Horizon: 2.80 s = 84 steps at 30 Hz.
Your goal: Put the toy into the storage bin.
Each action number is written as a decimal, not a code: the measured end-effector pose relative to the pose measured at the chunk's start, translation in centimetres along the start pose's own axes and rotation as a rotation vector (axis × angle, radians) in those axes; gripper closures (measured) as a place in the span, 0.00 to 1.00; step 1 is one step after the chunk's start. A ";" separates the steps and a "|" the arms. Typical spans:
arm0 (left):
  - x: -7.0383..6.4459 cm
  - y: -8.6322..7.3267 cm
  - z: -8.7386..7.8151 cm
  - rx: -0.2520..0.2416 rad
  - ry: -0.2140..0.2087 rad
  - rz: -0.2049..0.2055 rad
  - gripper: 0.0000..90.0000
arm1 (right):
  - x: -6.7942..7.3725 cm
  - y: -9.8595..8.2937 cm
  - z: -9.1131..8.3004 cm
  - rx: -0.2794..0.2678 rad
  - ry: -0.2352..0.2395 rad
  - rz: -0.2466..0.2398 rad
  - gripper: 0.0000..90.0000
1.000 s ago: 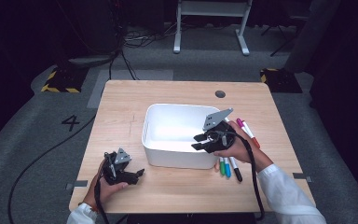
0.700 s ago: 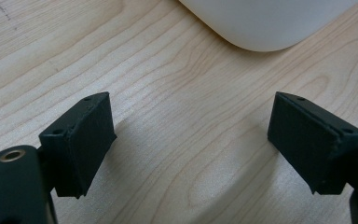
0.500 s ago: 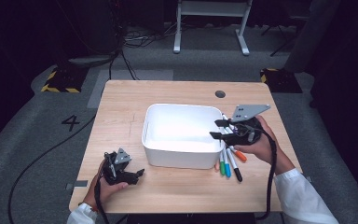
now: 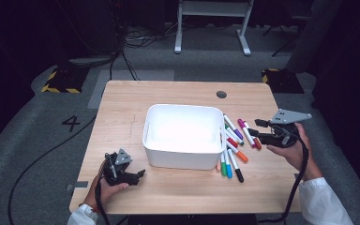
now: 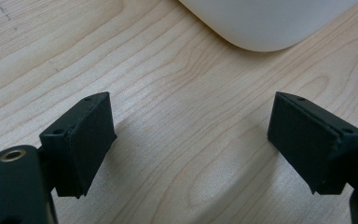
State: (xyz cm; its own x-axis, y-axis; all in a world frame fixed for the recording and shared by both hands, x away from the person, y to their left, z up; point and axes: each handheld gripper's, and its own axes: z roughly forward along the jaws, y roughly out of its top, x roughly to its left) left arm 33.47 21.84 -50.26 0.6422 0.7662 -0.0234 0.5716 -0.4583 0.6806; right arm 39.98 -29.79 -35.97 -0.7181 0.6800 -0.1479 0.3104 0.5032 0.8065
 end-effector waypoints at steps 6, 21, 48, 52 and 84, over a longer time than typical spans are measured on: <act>0.0 0.0 0.0 0.000 0.000 0.000 0.16 | -3.0 -4.7 1.5 0.065 -0.068 0.120 0.61; 0.0 0.0 0.0 0.000 0.000 0.000 0.16 | -4.9 -9.7 6.4 0.205 -0.105 0.213 0.63; 0.0 0.0 0.0 0.000 -0.001 -0.001 0.16 | -6.5 -10.7 5.1 0.144 -0.138 0.301 0.83; 0.0 0.0 0.0 -0.001 -0.001 0.000 0.16 | -6.2 -9.3 3.9 0.102 -0.123 0.277 0.83; 0.0 0.0 0.0 0.000 0.000 0.000 0.16 | -1.7 -0.8 -0.1 -0.121 0.029 0.122 0.83</act>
State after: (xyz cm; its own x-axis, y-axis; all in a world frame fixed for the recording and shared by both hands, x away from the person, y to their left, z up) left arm 33.48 21.84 -50.26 0.6423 0.7661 -0.0239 0.5717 -0.4580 0.6807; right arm 40.89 -31.43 -36.30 -0.6979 0.7156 -0.0290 0.3209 0.3487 0.8806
